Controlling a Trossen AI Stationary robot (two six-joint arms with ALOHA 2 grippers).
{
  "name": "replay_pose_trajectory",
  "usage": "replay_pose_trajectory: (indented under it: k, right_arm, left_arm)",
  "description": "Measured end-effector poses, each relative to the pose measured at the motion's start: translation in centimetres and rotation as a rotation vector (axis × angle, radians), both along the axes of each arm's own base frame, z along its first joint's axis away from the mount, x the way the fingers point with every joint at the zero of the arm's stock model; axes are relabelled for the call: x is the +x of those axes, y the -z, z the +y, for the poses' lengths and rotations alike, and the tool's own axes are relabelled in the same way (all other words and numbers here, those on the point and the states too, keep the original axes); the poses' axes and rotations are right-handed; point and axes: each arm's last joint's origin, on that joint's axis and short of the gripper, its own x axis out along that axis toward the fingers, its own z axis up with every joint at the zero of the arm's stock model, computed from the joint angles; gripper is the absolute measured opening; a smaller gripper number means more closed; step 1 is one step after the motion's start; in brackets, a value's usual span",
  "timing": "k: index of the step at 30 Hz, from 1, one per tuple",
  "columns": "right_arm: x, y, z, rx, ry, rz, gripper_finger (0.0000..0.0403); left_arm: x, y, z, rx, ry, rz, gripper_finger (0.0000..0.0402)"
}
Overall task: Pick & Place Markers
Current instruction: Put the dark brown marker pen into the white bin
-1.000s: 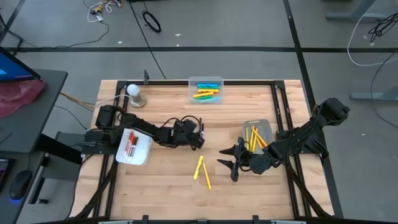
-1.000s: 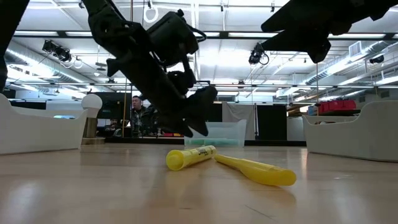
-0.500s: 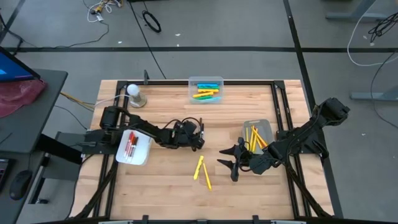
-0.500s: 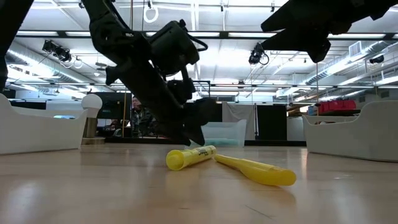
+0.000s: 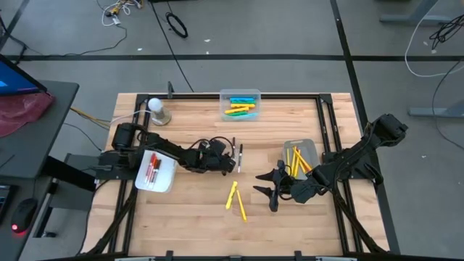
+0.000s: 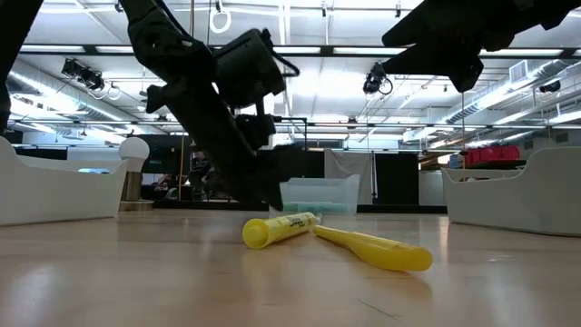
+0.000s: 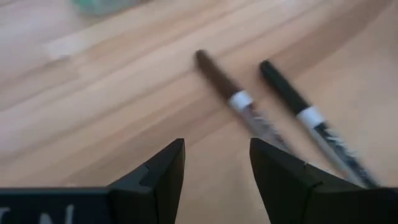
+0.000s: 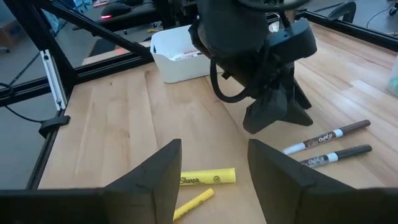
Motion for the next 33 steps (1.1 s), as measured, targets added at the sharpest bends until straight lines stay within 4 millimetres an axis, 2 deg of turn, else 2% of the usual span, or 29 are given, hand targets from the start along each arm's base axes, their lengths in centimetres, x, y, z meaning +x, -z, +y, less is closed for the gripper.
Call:
replay_pose_trajectory:
  k: [8, 15, 19, 23, 29, 33]
  right_arm:
    - [0.0, 0.0, 0.0, -0.001, 0.0, -0.002, 0.0188]
    - [0.0, 0.0, 0.0, 0.0, 0.0, -0.002, 0.0188]
    - [0.0, 0.0, 0.0, -0.001, 0.0, -0.001, 0.0188]
    - [0.0, 0.0, 0.0, -0.002, 0.0, -0.001, 0.0188]
    - [0.0, 0.0, 0.0, -0.004, 0.0, 0.002, 0.0188]
    - [0.0, 0.0, 0.0, -0.003, 0.001, 0.004, 0.0188]
  left_arm:
    - [1.2, 0.2, 0.3, -0.044, 0.013, -0.117, 0.0188]
    - [1.6, 2.0, 1.3, -0.04, -0.018, -0.127, 0.0188]
    - [1.6, 2.2, 1.3, -0.028, -0.002, -0.096, 0.0181]
    - [1.4, 2.1, 1.3, -0.003, 0.035, -0.045, 0.0142]
    - [1.1, 2.2, 1.3, 0.019, 0.098, 0.049, 0.0036]
    - [0.5, 0.9, 0.4, 0.038, 0.169, 0.096, 0.0035]
